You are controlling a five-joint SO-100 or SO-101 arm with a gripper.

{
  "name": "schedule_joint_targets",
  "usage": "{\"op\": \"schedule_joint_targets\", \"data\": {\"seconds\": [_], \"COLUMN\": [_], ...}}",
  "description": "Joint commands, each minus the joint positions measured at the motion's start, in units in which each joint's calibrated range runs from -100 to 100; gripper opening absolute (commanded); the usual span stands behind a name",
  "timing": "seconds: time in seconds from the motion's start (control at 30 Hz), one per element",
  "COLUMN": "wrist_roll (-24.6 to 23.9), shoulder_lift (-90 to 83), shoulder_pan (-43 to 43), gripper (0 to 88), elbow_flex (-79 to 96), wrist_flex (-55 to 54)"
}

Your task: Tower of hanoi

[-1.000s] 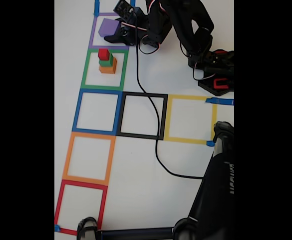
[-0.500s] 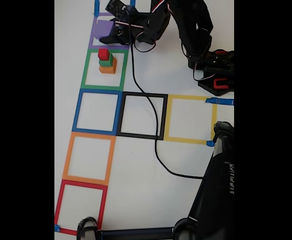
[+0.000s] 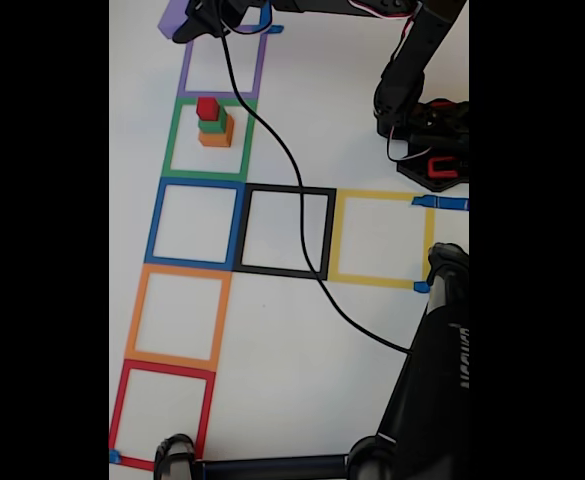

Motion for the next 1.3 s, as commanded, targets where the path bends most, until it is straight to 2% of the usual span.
{"op": "schedule_joint_targets", "data": {"seconds": [0.0,0.2,0.57,0.77,1.07,1.27], "wrist_roll": [0.0,0.0,0.0,0.0,0.0,0.0], "shoulder_lift": [-1.7,-3.5,-20.0,-27.9,-29.0,-30.9], "shoulder_pan": [-0.5,-7.1,-28.5,-37.4,-40.7,-41.1], "gripper": [13.5,13.7,13.4,13.4,13.5,13.8], "elbow_flex": [-28.9,-48.4,-51.4,-46.7,-37.1,-20.0], "wrist_flex": [28.0,46.0,61.7,62.4,61.8,53.1]}}
